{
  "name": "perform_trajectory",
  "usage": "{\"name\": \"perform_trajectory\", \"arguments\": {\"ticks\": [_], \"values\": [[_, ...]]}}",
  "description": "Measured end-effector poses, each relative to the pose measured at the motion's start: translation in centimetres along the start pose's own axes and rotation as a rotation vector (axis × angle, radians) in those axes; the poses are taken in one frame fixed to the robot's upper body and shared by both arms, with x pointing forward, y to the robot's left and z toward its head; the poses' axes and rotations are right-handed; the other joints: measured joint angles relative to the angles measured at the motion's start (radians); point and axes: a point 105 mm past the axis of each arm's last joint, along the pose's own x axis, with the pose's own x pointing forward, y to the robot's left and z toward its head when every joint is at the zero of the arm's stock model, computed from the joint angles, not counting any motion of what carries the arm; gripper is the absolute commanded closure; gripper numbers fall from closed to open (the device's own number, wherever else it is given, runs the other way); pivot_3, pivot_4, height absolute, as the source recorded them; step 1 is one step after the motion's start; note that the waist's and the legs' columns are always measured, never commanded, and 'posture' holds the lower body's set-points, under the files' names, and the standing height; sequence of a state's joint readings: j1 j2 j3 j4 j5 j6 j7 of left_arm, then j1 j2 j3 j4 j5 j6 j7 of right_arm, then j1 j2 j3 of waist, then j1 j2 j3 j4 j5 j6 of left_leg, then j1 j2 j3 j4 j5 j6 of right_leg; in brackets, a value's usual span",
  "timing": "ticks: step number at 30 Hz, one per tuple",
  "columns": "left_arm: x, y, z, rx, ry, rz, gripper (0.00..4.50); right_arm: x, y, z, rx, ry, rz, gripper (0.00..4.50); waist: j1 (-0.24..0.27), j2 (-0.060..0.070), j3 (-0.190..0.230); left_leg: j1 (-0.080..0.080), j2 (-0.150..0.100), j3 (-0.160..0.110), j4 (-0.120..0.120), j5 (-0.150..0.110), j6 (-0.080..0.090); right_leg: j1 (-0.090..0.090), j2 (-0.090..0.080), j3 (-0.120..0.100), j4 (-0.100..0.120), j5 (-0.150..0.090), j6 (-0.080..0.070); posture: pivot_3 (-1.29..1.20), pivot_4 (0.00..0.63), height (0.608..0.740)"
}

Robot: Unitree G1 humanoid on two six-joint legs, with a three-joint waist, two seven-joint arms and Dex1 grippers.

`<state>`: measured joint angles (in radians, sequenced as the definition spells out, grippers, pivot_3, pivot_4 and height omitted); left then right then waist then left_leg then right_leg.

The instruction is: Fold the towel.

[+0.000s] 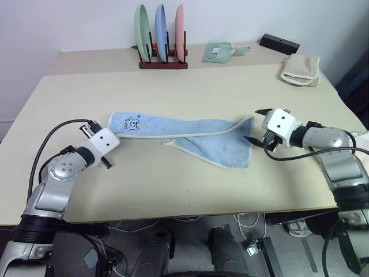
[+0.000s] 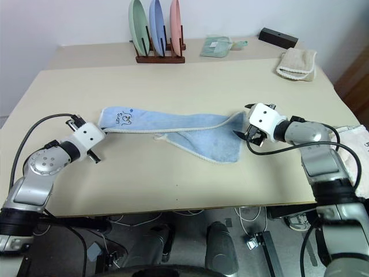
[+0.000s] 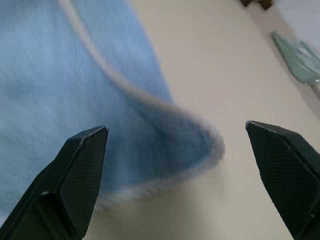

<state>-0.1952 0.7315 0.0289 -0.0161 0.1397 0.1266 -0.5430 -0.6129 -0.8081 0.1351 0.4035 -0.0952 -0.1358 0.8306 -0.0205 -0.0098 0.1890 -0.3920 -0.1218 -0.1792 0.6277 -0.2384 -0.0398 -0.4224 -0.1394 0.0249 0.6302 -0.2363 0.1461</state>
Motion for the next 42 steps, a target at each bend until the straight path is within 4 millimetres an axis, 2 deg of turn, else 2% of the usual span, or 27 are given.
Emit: {"name": "perform_trajectory", "arguments": {"ticks": [4, 10, 12, 14, 20, 25, 28, 30, 32, 34, 36, 37, 39, 41, 42], "values": [[-0.1, 0.0, -0.1, -0.005, 0.010, 0.001, 4.45, 1.6, -1.1, 0.3, -0.147, 0.008, 0.009, 0.00, 0.001, 0.000, 0.000, 0.000, 0.004, 0.000, -0.001, 0.000, 0.000, -0.001, 0.002, 0.000, 0.000, 0.001, -0.001, 0.00, 0.150, 0.736], [-0.4, -0.8, 0.2, -0.005, 0.010, -0.013, 4.45, 4.3, -0.4, 0.2, -0.318, 0.034, 0.078, 0.00, 0.000, 0.000, 0.000, 0.000, 0.007, 0.002, -0.001, 0.000, -0.001, -0.002, 0.005, 0.001, 0.000, 0.002, -0.003, 0.00, 0.150, 0.736], [-0.4, -0.8, 0.4, -0.004, 0.005, -0.014, 4.50, 4.5, -0.6, 0.2, -0.354, 0.033, 0.082, 0.51, 0.000, 0.000, 0.000, 0.000, 0.007, 0.002, -0.002, 0.000, -0.001, -0.002, 0.005, 0.001, 0.000, 0.002, -0.003, 0.00, 0.150, 0.736], [-0.6, -1.0, 0.3, -0.005, 0.008, -0.017, 4.50, 4.5, -0.7, 0.0, -0.365, 0.036, 0.091, 1.25, 0.000, 0.000, 0.000, 0.000, 0.007, 0.002, -0.002, 0.000, -0.001, -0.002, 0.005, 0.001, 0.000, 0.002, -0.004, 0.00, 0.150, 0.736], [-1.1, -2.3, -0.9, -0.024, 0.046, -0.047, 4.50, 4.4, 0.0, -0.4, -0.386, 0.027, 0.123, 4.33, -0.001, 0.000, 0.000, 0.000, 0.008, 0.002, -0.002, 0.000, -0.001, -0.003, 0.006, 0.002, 0.000, 0.003, -0.004, 0.00, 0.150, 0.736], [-1.2, -2.2, -1.0, -0.037, 0.038, -0.057, 4.50, 4.0, -0.2, -0.3, -0.403, 0.016, 0.120, 4.42, -0.001, 0.000, 0.000, 0.000, 0.008, 0.003, -0.002, 0.000, -0.001, -0.003, 0.006, 0.002, 0.000, 0.003, -0.004, 0.00, 0.150, 0.736], [-0.9, -1.1, -0.9, -0.085, 0.018, -0.039, 4.50, 3.3, -1.2, -0.2, -0.409, 0.017, 0.090, 4.42, 0.000, 0.000, 0.000, 0.000, 0.008, 0.002, -0.002, 0.001, -0.001, -0.003, 0.006, 0.002, 0.000, 0.003, -0.004, 0.00, 0.150, 0.736], [0.0, 0.7, -0.3, -0.103, -0.006, -0.005, 4.50, 3.2, -2.4, 0.6, -0.414, 0.011, 0.053, 4.42, 0.002, 0.001, 0.001, 0.000, 0.008, 0.002, -0.002, 0.002, -0.003, -0.003, 0.007, 0.002, 0.001, 0.003, -0.005, 0.00, 0.150, 0.736], [1.6, 4.1, 1.3, -0.107, -0.063, 0.065, 4.50, 3.2, -5.1, 2.6, -0.440, -0.008, -0.039, 4.42, 0.002, 0.001, 0.001, 0.000, 0.008, 0.002, -0.001, 0.003, -0.005, -0.003, 0.007, 0.002, 0.001, 0.004, -0.006, 0.00, 0.150, 0.736], [3.2, 8.6, 3.6, -0.101, -0.125, 0.189, 4.50, 2.8, -8.9, 5.3, -0.479, -0.018, -0.187, 4.42, 0.003, 0.000, 0.002, -0.001, 0.007, 0.001, -0.001, 0.003, -0.006, -0.005, 0.008, 0.001, 0.001, 0.005, -0.006, 0.00, 0.150, 0.736], [3.6, 13.4, 6.6, -0.089, -0.189, 0.340, 4.50, 1.8, -12.5, 8.2, -0.519, -0.037, -0.340, 4.42, 0.001, -0.001, 0.002, -0.003, 0.007, 0.001, 0.000, 0.004, -0.007, -0.007, 0.009, 0.001, 0.002, 0.006, -0.006, 0.00, 0.150, 0.736], [3.5, 16.5, 8.8, -0.094, -0.237, 0.438, 4.50, 0.9, -14.6, 10.1, -0.542, -0.051, -0.441, 4.42, 0.001, -0.002, 0.003, -0.007, 0.007, 0.000, -0.001, 0.006, -0.011, -0.010, 0.009, 0.001, 0.001, 0.006, -0.006, 0.00, 0.150, 0.736], [1.4, 21.4, 13.1, -0.076, -0.355, 0.610, 4.50, -1.0, -17.6, 13.5, -0.577, -0.099, -0.595, 4.42, -0.002, -0.003, 0.002, -0.012, 0.007, 0.004, -0.001, 0.005, -0.012, -0.017, 0.008, 0.001, 0.001, 0.007, -0.005, 0.00, 0.150, 0.736], [-0.7, 24.3, 15.5, -0.054, -0.432, 0.707, 4.50, -2.2, -18.8, 15.1, -0.576, -0.140, -0.664, 4.42, -0.014, -0.003, 0.002, -0.012, 0.007, 0.008, -0.001, 0.002, -0.010, -0.019, 0.006, 0.000, 0.001, 0.006, -0.003, 0.00, 0.150, 0.736], [-1.4, 24.9, 15.8, -0.047, -0.446, 0.725, 4.50, -2.3, -18.9, 15.2, -0.569, -0.149, -0.669, 4.42, -0.022, -0.003, 0.001, -0.013, 0.007, 0.009, -0.002, 0.001, -0.009, -0.019, 0.005, 0.000, 0.000, 0.006, -0.003, 0.00, 0.150, 0.736]]}}
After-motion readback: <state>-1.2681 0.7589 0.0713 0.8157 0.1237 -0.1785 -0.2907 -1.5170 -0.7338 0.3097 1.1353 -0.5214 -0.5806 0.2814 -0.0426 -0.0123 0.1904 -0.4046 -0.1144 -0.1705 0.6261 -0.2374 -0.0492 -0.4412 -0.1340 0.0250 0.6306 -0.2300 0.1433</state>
